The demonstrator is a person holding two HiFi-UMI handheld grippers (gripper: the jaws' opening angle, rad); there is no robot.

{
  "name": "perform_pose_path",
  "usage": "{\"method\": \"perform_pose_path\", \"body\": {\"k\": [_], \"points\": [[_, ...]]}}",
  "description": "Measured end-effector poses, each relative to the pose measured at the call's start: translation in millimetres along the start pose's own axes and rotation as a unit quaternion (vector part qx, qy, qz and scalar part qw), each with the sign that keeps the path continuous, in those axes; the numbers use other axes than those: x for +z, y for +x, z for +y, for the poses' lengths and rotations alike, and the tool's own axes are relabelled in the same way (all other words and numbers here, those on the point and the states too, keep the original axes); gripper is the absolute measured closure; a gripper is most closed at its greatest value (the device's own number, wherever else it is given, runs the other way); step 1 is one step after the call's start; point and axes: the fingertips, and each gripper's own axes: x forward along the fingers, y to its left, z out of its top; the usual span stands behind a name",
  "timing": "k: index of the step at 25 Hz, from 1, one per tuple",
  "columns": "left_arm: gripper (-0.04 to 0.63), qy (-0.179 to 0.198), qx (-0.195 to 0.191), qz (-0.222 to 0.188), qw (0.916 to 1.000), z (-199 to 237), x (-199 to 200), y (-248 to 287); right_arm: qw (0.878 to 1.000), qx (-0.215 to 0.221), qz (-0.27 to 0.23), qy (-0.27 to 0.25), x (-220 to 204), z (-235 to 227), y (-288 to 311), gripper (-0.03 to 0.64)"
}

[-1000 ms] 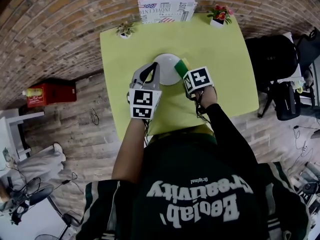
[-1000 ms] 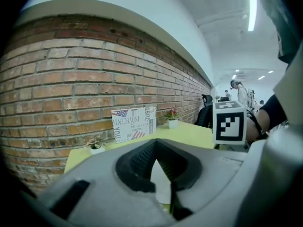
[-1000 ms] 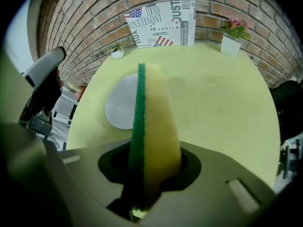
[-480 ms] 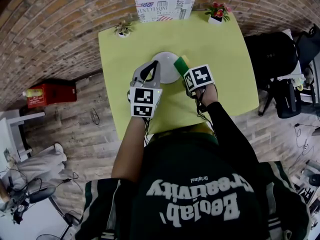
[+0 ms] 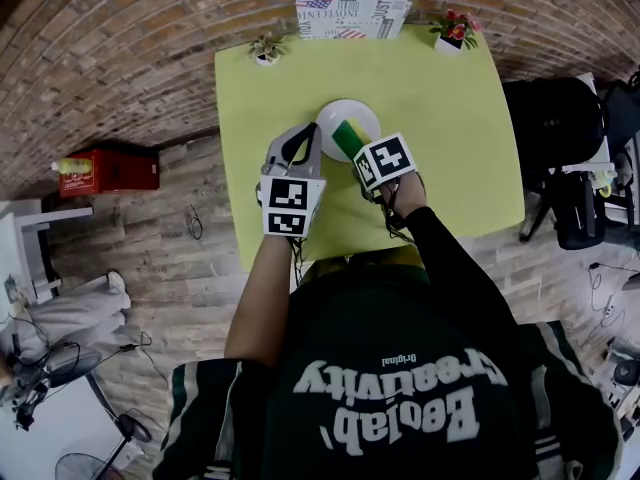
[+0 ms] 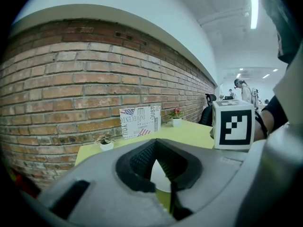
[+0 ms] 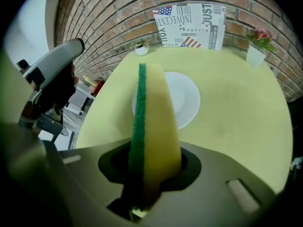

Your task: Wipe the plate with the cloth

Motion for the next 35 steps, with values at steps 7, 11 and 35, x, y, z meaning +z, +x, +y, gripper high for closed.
{"method": "perform_pose_path", "body": {"k": [7,11,35], "points": [[0.591,0.001,0.020,0.002,0.9998,17.6,-6.8,-21.4,1.000,0.017,0.013,-0.019,-1.0,33.7,15.7,0.482],[0.591,0.000,0.024,0.003,0.9997,23.5,-10.8,-29.3,0.999,0.018,0.026,-0.005,-8.1,38.6,25.4,0.482],[0.591,0.009,-0.047,-0.009,0.9988,-19.4,6.4,9.8,0.995,-0.055,0.007,0.085,-37.2,-38.7,-10.2,0.480]]}}
